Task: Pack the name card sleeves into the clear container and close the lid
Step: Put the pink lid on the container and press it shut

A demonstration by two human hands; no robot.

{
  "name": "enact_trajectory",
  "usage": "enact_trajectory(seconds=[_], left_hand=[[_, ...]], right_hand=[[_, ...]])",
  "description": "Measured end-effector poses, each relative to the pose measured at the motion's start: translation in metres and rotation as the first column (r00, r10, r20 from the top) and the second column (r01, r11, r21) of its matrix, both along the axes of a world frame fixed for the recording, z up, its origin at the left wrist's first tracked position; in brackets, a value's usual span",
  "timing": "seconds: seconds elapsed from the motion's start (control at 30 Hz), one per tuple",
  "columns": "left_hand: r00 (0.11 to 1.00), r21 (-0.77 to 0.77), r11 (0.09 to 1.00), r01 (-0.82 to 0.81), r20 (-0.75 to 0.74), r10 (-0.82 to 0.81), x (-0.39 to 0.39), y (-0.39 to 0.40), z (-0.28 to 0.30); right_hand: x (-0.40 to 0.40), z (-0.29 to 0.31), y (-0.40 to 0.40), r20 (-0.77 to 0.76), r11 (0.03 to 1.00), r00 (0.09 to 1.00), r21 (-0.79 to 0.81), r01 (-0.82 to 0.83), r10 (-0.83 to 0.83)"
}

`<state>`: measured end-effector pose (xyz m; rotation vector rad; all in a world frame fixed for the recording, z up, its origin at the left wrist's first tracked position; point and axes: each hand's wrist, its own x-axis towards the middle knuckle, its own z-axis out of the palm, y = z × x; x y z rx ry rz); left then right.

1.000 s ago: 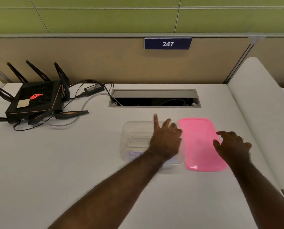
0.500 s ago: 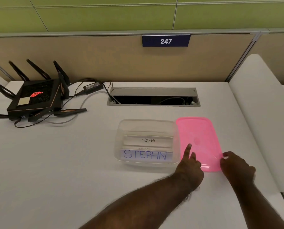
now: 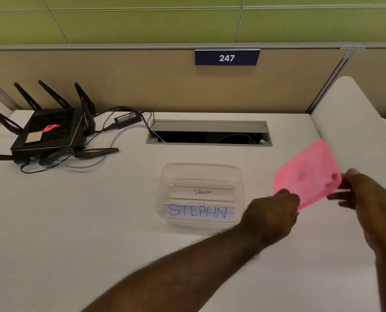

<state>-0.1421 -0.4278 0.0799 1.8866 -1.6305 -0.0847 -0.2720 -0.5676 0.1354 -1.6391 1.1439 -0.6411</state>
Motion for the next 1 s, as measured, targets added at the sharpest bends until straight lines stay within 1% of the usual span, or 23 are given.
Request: enact_trajectory(seconds=[0.03,0.07,0.1,0.13,0.17,0.2,0.27,0.3,0.33,0.37,0.4,0.43,0.47,0.57,0.63,0.7,0.77,0.87,1.0], left_hand=[[0.991,-0.012,0.999,-0.05,-0.123,0.048,0.004,0.004,0.013],[0.964,0.005,0.995,-0.103,-0.245,0.101,0.012,0.008,0.022],[0.925,0.028,0.989,-0.147,-0.35,0.147,0.02,0.012,0.031],[0.875,0.049,0.982,-0.182,-0.448,0.185,0.031,0.016,0.038],[0.803,0.061,0.977,-0.206,-0.56,0.204,0.042,0.022,0.043],[0.703,0.073,0.973,-0.221,-0.68,0.211,0.053,0.028,0.047],[0.461,0.11,0.966,-0.233,-0.862,0.209,0.076,0.047,0.05],[0.362,0.133,0.965,-0.227,-0.908,0.21,0.087,0.059,0.051],[0.289,0.154,0.964,-0.219,-0.933,0.215,0.098,0.072,0.051],[0.235,0.172,0.962,-0.213,-0.946,0.221,0.108,0.086,0.05],[0.2,0.194,0.957,-0.216,-0.95,0.238,0.117,0.098,0.045],[0.185,0.226,0.946,-0.234,-0.944,0.272,0.124,0.111,0.04],[0.188,0.27,0.923,-0.273,-0.926,0.326,0.13,0.123,0.033],[0.223,0.387,0.799,-0.46,-0.821,0.526,0.143,0.15,0.015],[0.243,0.413,0.734,-0.54,-0.758,0.605,0.147,0.164,0.005],[0.26,0.439,0.689,-0.577,-0.701,0.664,0.15,0.175,-0.003],[0.295,0.456,0.654,-0.603,-0.635,0.714,0.151,0.181,-0.011],[0.352,0.451,0.616,-0.646,-0.54,0.764,0.153,0.183,-0.018],[0.343,0.457,0.606,-0.651,-0.535,0.772,0.158,0.18,-0.019]], right_hand=[[0.006,0.007,0.004,0.059,1.0,0.998,0.002,-0.027,0.027],[0.013,0.011,0.008,0.091,0.999,0.995,-0.021,-0.039,0.041],[0.02,0.009,0.009,0.082,0.998,0.996,-0.054,-0.016,0.021],[0.027,0.004,0.009,0.044,0.995,0.998,-0.089,0.038,-0.034],[0.033,-0.004,0.008,-0.006,0.99,0.995,-0.108,0.094,-0.095],[0.039,-0.011,0.007,-0.043,0.987,0.99,-0.098,0.129,-0.134],[0.049,-0.023,0.012,-0.07,0.994,0.991,-0.025,0.109,-0.111],[0.052,-0.03,0.014,-0.08,0.996,0.993,0.01,0.085,-0.084],[0.055,-0.038,0.015,-0.107,0.998,0.993,0.03,0.061,-0.057],[0.059,-0.045,0.018,-0.131,0.999,0.991,0.04,0.029,-0.024],[0.065,-0.048,0.024,-0.149,0.999,0.989,0.043,-0.01,0.017],[0.072,-0.049,0.031,-0.159,0.998,0.986,0.041,-0.048,0.054],[0.079,-0.051,0.038,-0.162,0.997,0.984,0.042,-0.066,0.072],[0.096,-0.061,0.056,-0.194,0.992,0.973,0.056,-0.115,0.124],[0.105,-0.067,0.067,-0.263,0.987,0.951,0.029,-0.157,0.159],[0.115,-0.072,0.075,-0.32,0.98,0.928,0.007,-0.197,0.189],[0.125,-0.075,0.082,-0.368,0.972,0.904,-0.004,-0.234,0.217],[0.135,-0.083,0.085,-0.426,0.97,0.878,-0.004,-0.243,0.219],[0.141,-0.083,0.089,-0.455,0.975,0.869,-0.006,-0.224,0.197]])
